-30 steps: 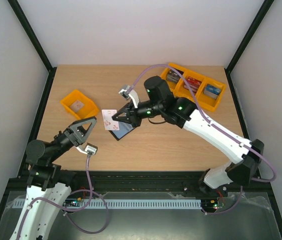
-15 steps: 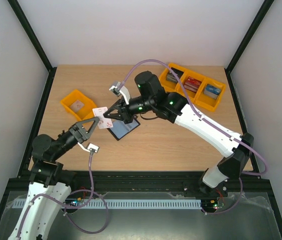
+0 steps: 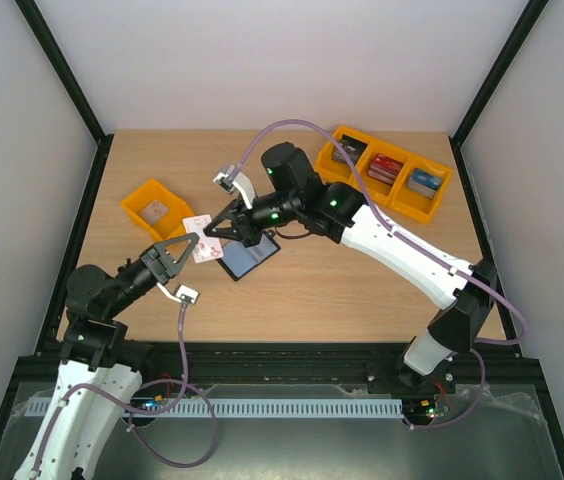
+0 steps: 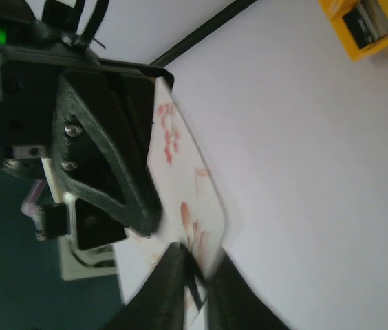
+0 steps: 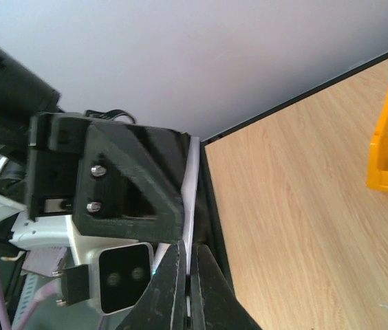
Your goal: Take the credit cards out of the card holder
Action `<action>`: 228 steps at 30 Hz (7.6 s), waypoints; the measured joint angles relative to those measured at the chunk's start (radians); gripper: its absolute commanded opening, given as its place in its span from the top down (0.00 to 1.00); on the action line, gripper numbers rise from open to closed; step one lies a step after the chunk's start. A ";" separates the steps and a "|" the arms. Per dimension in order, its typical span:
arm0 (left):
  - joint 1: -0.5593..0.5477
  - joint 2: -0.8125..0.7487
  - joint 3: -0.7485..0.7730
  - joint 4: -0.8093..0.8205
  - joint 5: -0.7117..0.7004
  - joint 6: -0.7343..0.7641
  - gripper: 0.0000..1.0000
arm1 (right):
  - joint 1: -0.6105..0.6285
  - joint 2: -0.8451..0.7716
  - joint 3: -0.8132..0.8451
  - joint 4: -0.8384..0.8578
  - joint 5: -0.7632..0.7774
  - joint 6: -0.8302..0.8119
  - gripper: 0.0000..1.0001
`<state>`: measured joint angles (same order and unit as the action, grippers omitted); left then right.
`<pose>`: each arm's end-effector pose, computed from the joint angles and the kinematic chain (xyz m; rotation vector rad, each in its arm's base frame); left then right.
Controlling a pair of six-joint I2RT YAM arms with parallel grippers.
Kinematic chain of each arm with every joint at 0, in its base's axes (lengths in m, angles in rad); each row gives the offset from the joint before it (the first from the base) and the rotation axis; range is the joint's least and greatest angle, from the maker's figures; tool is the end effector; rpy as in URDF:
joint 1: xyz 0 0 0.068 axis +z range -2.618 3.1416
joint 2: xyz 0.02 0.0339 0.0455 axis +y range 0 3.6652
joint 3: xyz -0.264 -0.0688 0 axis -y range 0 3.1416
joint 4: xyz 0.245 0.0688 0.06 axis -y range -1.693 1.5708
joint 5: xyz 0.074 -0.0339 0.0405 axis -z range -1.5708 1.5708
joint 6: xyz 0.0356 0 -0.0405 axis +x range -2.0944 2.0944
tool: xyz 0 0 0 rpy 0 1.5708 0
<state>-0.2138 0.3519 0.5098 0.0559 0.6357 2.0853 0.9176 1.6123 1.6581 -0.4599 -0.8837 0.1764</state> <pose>0.0981 -0.0429 0.3241 1.4940 0.0505 1.1120 0.1978 0.3037 0.4096 -1.3496 1.7030 1.5438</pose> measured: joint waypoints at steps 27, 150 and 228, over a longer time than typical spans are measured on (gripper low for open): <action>-0.023 0.627 0.416 -0.477 -1.109 -0.715 0.98 | -0.247 -0.221 -0.330 0.111 0.566 0.146 0.01; 0.307 0.876 0.352 -0.454 -0.092 -2.157 0.12 | 0.011 0.642 0.119 -0.256 0.868 -0.003 0.39; 0.093 0.821 0.870 -1.057 0.317 -1.424 0.98 | -0.209 -0.321 -0.507 0.423 0.106 0.035 0.01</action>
<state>-0.1207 1.1732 1.3796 -1.0016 0.9531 0.6609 0.7086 1.2911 1.1511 -0.0364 -0.7780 0.2115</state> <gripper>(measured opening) 0.058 0.986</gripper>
